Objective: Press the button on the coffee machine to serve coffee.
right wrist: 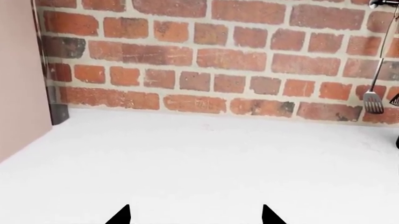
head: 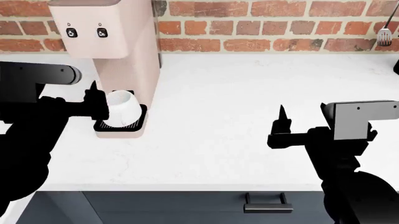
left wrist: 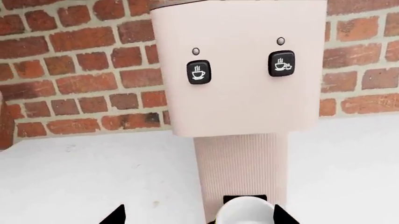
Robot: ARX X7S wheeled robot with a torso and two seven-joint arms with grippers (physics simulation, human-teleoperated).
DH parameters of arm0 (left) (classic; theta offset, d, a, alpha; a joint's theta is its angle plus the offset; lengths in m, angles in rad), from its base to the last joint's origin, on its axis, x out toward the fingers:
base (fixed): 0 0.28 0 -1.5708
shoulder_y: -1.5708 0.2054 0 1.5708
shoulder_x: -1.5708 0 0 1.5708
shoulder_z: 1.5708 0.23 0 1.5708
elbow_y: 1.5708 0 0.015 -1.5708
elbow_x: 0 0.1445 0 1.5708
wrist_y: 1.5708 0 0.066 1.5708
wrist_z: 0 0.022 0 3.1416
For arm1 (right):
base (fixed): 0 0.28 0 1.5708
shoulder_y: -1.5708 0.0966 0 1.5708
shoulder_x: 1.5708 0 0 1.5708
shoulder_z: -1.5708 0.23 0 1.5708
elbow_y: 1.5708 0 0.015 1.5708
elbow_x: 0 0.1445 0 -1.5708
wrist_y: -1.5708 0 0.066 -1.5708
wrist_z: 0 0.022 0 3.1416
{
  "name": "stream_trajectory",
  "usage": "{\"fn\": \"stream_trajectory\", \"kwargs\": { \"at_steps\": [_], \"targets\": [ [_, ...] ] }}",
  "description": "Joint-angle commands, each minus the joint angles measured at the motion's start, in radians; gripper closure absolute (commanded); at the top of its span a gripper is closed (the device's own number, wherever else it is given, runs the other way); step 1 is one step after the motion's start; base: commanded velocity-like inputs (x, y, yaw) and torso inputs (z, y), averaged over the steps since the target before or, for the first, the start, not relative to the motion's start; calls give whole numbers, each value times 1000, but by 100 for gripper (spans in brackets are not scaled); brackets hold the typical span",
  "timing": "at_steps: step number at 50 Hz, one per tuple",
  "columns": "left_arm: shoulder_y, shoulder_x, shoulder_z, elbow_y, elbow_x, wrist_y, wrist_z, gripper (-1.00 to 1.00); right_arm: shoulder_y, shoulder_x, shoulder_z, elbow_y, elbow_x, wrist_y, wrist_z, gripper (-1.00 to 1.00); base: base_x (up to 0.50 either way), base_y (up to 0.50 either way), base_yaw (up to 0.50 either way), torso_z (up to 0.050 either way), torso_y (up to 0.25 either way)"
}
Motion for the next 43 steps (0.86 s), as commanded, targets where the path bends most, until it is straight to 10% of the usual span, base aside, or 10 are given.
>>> {"fn": "stream_trajectory", "kwargs": {
  "at_steps": [1,43],
  "targets": [
    [77,-30,-17,-14,37,47,18,-100,-13,3,2,-1,3,-6,5,-100,0,0,0,0,0],
    [226,-9,0,-162,174,167,28,-100,-135,5,28,-25,-9,-110,41,-100,0,0,0,0,0]
  ]
}}
